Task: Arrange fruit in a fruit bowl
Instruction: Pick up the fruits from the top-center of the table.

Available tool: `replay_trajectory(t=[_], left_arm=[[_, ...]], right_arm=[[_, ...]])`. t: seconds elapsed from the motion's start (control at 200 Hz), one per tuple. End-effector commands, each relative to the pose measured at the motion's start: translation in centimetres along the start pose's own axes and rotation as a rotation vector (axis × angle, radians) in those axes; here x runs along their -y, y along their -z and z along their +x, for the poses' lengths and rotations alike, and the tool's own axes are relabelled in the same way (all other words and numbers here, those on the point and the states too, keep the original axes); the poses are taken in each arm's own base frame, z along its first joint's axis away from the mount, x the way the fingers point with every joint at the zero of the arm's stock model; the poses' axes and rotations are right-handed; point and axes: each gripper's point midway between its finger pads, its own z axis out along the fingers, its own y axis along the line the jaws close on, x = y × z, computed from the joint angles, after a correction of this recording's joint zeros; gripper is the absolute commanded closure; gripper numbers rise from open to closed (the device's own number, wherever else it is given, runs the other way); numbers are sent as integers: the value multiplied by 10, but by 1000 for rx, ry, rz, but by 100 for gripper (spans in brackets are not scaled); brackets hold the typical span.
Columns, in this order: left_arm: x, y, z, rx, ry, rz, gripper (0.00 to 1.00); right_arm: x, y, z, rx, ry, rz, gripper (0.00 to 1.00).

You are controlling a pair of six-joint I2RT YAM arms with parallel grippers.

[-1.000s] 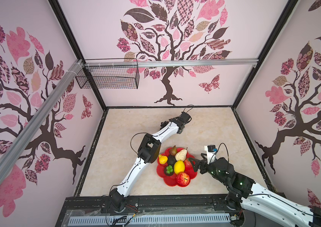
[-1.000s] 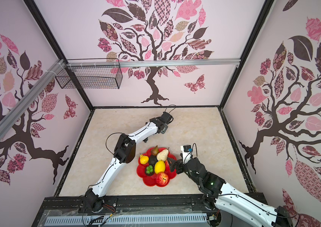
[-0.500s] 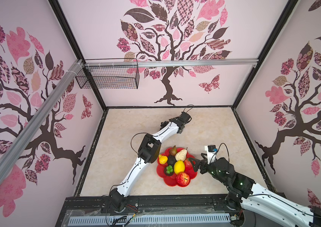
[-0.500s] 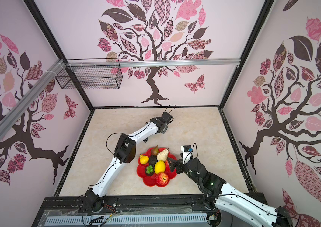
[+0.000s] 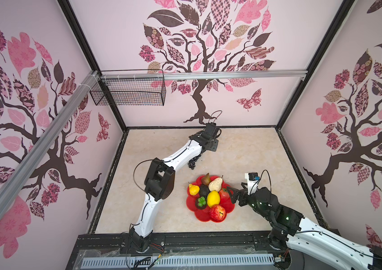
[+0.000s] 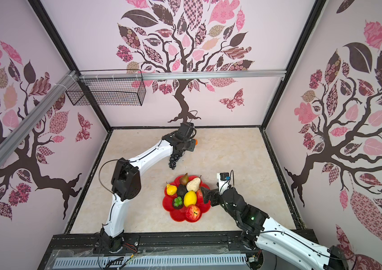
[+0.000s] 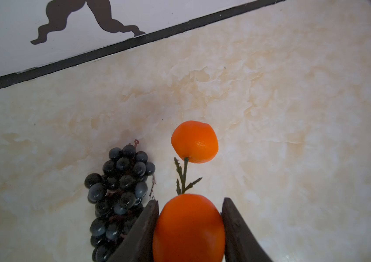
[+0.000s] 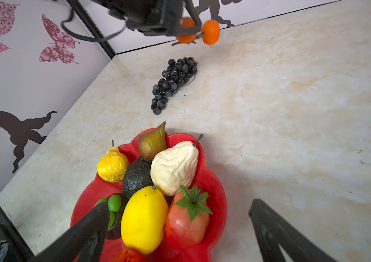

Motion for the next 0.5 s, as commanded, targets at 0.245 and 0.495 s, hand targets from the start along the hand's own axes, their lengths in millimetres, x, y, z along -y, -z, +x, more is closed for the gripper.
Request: replay_trajectory(t=[0.245,0.495], left_arm=[[17,69,26,33,401,352,58],[34,109,52,45,683,601,58]], right_arm=[[-13,-17,-31,-21,-192,-99,0],[-50,-39,-47,-33,-361,-256,3]])
